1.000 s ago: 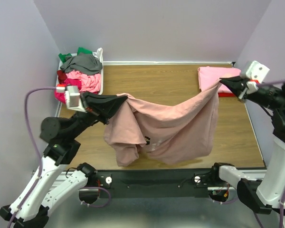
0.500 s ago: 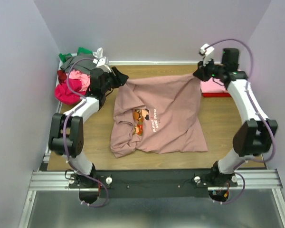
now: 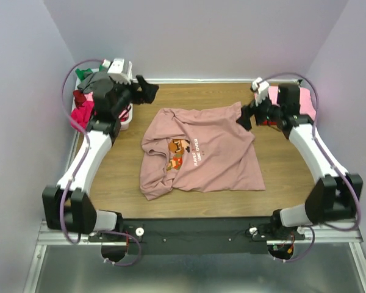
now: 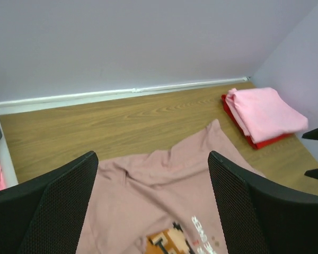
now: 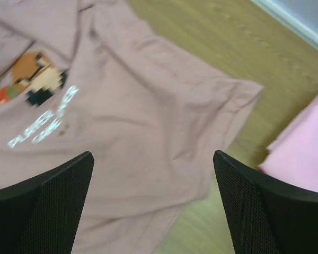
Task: Fold and stack the t-shirts
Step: Flatten the tshirt out
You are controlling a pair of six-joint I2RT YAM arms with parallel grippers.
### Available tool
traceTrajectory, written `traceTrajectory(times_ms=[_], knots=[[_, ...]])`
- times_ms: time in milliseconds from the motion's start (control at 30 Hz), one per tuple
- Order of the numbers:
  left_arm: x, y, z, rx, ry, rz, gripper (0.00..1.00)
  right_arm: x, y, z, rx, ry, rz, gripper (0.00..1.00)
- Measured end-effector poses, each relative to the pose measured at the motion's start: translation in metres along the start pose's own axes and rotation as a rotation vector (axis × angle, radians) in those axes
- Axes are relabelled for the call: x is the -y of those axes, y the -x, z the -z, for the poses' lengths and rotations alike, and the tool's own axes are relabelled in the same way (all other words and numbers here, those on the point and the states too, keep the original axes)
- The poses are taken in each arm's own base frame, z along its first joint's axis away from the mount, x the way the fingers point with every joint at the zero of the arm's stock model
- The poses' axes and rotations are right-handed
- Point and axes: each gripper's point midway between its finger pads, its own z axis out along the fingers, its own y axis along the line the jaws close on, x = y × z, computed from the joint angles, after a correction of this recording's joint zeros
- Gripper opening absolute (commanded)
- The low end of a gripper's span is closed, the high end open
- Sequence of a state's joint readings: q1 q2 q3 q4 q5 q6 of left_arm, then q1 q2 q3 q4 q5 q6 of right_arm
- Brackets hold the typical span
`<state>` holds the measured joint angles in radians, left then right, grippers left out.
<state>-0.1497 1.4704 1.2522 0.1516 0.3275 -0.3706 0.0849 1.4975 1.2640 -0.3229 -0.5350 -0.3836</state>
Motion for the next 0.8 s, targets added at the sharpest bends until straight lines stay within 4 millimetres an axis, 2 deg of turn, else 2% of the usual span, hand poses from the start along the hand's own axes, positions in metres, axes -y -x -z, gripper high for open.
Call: traceTrajectory(times_ms=[33, 67, 100, 133, 200, 233, 267, 300, 367, 400, 500, 567, 667, 800], knots=[[0.010, 0.003, 0.021, 0.013, -0.014, -0.011, 0.88, -0.011, -0.009, 0.007, -0.010, 0.022, 0.001, 0.99], [0.017, -0.004, 0.041, 0.014, -0.033, -0.010, 0.85, -0.024, -0.021, 0.015, -0.020, 0.043, 0.003, 0.99], [0.021, -0.013, 0.054, 0.001, -0.045, -0.001, 0.79, -0.038, -0.035, 0.024, -0.040, 0.068, 0.003, 0.98], [0.025, -0.021, 0.063, -0.011, -0.058, 0.010, 0.77, -0.046, -0.045, 0.028, -0.061, 0.081, -0.001, 0.98], [0.029, -0.063, 0.082, -0.090, -0.079, 0.066, 0.77, -0.053, -0.063, 0.033, -0.102, 0.083, -0.013, 0.98], [0.030, -0.094, 0.091, -0.161, -0.076, 0.107, 0.77, -0.055, -0.075, 0.034, -0.134, 0.079, -0.026, 0.98], [0.030, -0.116, 0.099, -0.213, -0.070, 0.134, 0.77, -0.057, -0.087, 0.037, -0.173, 0.070, -0.042, 0.98], [0.034, -0.155, 0.112, -0.311, -0.058, 0.184, 0.77, -0.058, -0.097, 0.040, -0.200, 0.059, -0.050, 0.98], [0.048, -0.200, 0.136, -0.433, -0.049, 0.248, 0.77, -0.061, -0.114, 0.048, -0.255, 0.041, -0.058, 0.98], [0.056, -0.217, 0.148, -0.484, -0.046, 0.276, 0.77, -0.063, -0.122, 0.052, -0.283, 0.034, -0.060, 0.98], [0.081, -0.232, 0.168, -0.543, -0.054, 0.310, 0.77, -0.064, -0.136, 0.061, -0.337, 0.023, -0.059, 0.97], [0.087, -0.237, 0.176, -0.562, -0.015, 0.338, 0.77, -0.067, -0.149, 0.065, -0.381, 0.028, -0.060, 0.96], [0.085, -0.251, 0.188, -0.617, 0.067, 0.369, 0.77, -0.075, -0.171, 0.072, -0.455, 0.051, -0.070, 0.95], [0.071, -0.270, 0.207, -0.684, 0.227, 0.422, 0.77, -0.084, -0.191, 0.077, -0.523, 0.090, -0.085, 0.94]])
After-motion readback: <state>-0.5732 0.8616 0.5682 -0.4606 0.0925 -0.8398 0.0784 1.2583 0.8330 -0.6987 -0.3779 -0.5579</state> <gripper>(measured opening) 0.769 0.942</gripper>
